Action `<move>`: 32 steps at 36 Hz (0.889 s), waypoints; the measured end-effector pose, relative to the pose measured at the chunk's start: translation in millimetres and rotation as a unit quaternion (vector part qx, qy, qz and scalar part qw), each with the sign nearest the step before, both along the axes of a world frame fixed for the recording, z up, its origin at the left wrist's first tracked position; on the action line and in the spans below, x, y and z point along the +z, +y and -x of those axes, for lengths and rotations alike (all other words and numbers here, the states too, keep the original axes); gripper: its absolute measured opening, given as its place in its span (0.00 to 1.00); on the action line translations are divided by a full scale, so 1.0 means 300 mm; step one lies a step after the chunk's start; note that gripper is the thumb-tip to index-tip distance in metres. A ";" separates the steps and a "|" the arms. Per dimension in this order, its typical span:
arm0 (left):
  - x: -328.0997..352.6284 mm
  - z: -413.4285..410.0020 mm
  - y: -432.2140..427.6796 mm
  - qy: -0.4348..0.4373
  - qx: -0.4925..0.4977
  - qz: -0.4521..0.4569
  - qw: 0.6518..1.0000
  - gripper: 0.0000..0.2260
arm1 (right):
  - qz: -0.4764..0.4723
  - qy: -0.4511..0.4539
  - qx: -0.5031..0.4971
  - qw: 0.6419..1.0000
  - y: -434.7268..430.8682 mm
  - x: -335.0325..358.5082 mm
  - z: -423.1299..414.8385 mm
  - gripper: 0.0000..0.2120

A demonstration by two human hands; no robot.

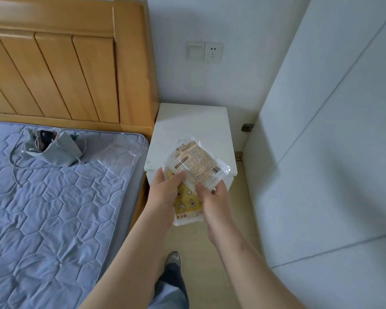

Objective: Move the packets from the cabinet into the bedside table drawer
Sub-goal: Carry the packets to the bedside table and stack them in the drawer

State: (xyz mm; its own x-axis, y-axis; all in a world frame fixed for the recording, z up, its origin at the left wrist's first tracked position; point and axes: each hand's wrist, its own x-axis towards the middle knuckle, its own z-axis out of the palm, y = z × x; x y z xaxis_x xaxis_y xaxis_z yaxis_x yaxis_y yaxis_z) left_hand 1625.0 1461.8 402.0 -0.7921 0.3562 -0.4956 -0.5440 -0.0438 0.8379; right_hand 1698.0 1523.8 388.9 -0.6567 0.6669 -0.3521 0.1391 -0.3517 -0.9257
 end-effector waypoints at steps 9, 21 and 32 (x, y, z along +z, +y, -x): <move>-0.114 0.384 0.245 -0.001 -0.028 0.039 0.999 0.07 | 0.036 -0.041 -0.004 0.998 0.244 -0.069 0.361 0.08; -0.459 0.619 0.404 -0.117 0.026 0.096 0.988 0.11 | 0.086 -0.160 0.055 0.982 0.476 -0.375 0.564 0.15; -0.802 0.725 0.444 -0.120 0.058 0.117 0.984 0.11 | -0.061 -0.373 0.233 0.896 0.593 -0.965 0.594 0.15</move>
State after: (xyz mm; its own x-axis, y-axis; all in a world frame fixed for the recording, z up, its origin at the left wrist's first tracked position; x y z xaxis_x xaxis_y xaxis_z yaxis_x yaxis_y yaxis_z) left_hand 1407.6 1594.9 161.3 -0.6714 0.1242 -0.7306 -0.7297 0.0614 0.6810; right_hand 1519.9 1701.8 99.5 -0.4861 0.4451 -0.7520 0.8407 0.0033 -0.5415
